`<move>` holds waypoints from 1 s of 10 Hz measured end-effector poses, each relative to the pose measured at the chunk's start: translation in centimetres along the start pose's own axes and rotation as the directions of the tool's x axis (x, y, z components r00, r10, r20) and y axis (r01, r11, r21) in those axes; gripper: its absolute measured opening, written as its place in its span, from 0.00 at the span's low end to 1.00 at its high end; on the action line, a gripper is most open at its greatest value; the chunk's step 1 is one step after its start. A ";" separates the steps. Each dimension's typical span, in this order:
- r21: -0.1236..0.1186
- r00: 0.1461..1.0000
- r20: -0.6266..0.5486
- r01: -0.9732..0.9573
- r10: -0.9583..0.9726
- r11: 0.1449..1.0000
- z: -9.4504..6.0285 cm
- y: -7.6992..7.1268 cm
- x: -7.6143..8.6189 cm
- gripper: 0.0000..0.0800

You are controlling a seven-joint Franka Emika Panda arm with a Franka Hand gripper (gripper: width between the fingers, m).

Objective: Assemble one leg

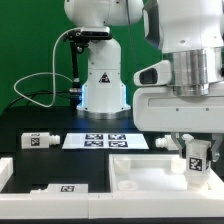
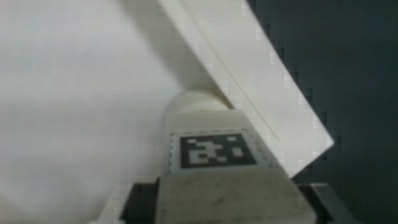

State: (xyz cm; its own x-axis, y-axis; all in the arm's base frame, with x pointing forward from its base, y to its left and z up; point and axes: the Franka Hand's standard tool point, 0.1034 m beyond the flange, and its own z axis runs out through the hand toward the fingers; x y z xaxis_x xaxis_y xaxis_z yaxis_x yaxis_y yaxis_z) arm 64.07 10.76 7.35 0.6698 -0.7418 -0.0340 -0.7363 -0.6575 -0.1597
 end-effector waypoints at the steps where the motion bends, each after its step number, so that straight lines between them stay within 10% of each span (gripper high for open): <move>1: 0.007 0.985 0.010 -0.174 0.174 0.985 0.0 0.0 0.0 0.36; 5: 0.050 0.748 0.073 -0.663 0.660 0.747 0.3 -0.4 -0.9 0.41; 10: 0.031 0.999 0.022 -0.048 0.047 0.998 0.0 -0.5 -1.1 0.81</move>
Offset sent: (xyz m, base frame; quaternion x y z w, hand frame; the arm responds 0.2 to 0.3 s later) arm 0.0070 0.0225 -0.0051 0.0993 -0.0296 0.3060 0.9464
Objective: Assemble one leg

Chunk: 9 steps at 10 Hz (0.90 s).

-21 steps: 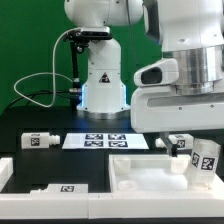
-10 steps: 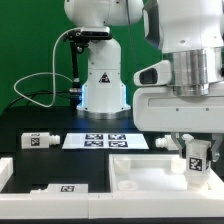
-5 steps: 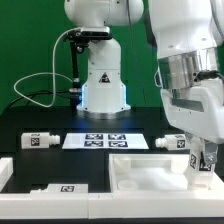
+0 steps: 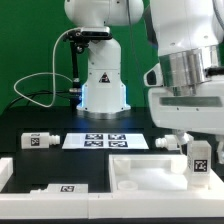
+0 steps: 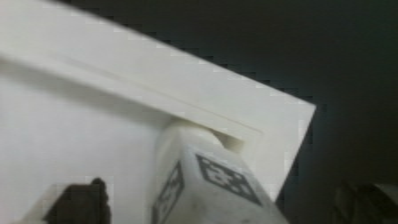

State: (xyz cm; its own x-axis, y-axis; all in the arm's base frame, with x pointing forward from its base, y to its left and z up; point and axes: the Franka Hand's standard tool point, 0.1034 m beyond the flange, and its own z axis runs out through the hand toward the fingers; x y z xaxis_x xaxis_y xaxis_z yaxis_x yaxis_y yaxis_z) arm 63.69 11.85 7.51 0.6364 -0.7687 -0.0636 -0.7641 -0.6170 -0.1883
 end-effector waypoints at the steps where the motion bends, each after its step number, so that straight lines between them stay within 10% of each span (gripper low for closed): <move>1: -0.009 0.994 -0.001 0.105 -0.105 0.994 0.1 0.0 -0.1 0.81; 4: -0.024 0.917 -0.006 0.398 -0.399 0.917 0.1 0.4 0.4 0.81; 6: -0.070 0.680 -0.051 0.728 -0.731 0.682 -0.4 0.2 2.1 0.81; 8: -0.065 0.700 -0.056 0.709 -0.712 0.702 -0.3 0.2 2.0 0.81; 9: -0.062 0.729 -0.058 0.680 -0.682 0.731 -0.3 0.2 2.0 0.65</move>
Offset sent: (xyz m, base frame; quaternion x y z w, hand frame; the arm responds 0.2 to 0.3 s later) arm 0.0000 0.0000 0.0000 0.0000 0.0000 -0.1938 0.9810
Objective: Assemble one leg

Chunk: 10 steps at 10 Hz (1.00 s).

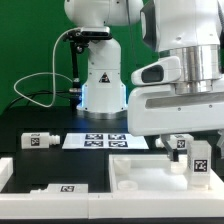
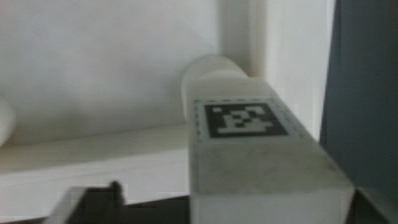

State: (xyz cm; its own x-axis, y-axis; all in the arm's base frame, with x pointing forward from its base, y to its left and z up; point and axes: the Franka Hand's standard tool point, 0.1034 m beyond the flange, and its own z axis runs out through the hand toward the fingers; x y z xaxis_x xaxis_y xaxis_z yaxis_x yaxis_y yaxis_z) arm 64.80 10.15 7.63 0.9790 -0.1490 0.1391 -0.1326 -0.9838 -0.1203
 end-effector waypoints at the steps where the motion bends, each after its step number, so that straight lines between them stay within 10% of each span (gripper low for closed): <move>1: 0.000 0.998 0.000 -0.059 0.059 0.998 0.0 0.0 0.0 0.48; 5: -0.002 0.905 -0.009 -0.426 0.425 0.905 0.1 0.2 -0.1 0.36; 10: 0.012 0.200 0.061 -0.980 0.978 0.200 0.2 0.2 -1.2 0.36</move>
Offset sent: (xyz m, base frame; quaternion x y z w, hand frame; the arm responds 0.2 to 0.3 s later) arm 0.0000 0.0000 0.0000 0.0000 0.0000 0.1938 0.9810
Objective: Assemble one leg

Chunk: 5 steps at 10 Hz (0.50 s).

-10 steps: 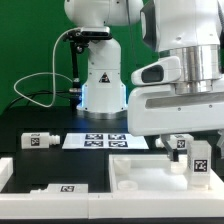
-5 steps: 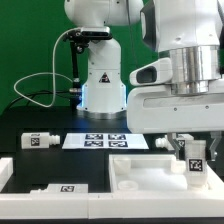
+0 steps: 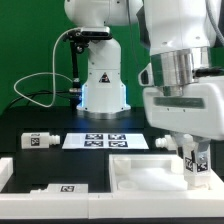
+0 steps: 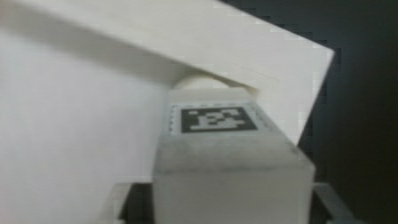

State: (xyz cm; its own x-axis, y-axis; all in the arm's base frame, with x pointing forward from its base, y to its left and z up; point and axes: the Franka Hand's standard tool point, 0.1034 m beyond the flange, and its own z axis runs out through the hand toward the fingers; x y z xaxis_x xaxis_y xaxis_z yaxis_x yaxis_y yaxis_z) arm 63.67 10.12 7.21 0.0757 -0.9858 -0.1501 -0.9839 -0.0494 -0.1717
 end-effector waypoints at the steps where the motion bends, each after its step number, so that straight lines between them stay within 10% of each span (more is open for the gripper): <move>1: -0.015 0.998 0.009 -0.068 0.068 0.998 -0.1 0.0 -0.5 0.36; 4: -0.036 0.999 0.009 0.041 -0.041 0.999 0.0 0.2 -0.8 0.36; 5: -0.063 0.967 0.011 0.255 -0.255 0.965 0.1 0.3 -1.2 0.56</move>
Offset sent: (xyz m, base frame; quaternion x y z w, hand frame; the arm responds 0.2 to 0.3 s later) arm 0.0000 0.0000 0.0000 0.0000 0.0000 0.0000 1.0000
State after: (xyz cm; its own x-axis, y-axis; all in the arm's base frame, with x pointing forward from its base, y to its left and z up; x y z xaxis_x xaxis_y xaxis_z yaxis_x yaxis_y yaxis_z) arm 63.30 11.26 7.27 0.3258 -0.9388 -0.1117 -0.9402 -0.3093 -0.1428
